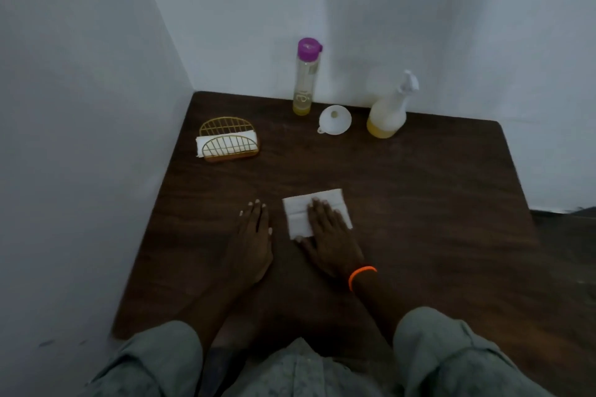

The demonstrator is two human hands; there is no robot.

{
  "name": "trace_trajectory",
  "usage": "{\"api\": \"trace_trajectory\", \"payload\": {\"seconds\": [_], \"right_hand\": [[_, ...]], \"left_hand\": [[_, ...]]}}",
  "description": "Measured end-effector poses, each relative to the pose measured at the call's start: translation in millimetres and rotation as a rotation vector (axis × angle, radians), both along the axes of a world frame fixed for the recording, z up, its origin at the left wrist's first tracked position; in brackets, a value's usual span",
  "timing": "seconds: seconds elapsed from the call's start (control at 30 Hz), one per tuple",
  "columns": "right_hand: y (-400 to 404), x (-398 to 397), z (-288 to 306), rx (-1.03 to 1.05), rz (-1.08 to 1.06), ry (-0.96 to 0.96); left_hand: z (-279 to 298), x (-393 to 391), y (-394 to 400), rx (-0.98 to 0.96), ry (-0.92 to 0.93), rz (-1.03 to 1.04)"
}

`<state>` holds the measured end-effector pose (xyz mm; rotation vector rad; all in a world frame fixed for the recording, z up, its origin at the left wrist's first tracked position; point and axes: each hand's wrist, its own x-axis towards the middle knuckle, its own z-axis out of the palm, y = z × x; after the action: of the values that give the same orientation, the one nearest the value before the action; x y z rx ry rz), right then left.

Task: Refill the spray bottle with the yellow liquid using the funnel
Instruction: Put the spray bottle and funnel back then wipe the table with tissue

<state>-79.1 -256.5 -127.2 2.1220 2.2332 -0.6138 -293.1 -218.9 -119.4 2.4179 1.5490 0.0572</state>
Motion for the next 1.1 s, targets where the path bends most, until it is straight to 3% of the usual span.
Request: {"api": "trace_trajectory", "payload": {"seconds": [0.27, 0.43, 0.67, 0.87, 1.0, 1.1], "right_hand": [[-69.6, 106.5, 0.0, -0.041, -0.444, 0.014], [-87.8, 90.6, -1.2, -0.044, -0.505, -0.009], [-58.6, -15.3, 1.0, -0.02, -0.227, 0.059], [-70.8, -107.1, 0.4, -0.024, 0.237, 0.136], [-94.6, -114.1, -11.4, 0.045, 0.402, 0.11], [-96.7, -83.8, -11.4, 0.06, 0.374, 0.073]], "left_hand": [[3.1, 36.7, -6.5, -0.018, 0.042, -0.07], [7.9, 34.7, -4.2, -0.017, 0.054, -0.049], [11.2, 3.4, -10.8, -0.032, 0.034, 0.028], [11.6, -23.3, -26.6, -0.087, 0.145, -0.013], [9.9, -19.4, -38.5, -0.082, 0.155, 0.062], [9.1, -14.7, -41.7, -0.045, 0.118, 0.028]]}}
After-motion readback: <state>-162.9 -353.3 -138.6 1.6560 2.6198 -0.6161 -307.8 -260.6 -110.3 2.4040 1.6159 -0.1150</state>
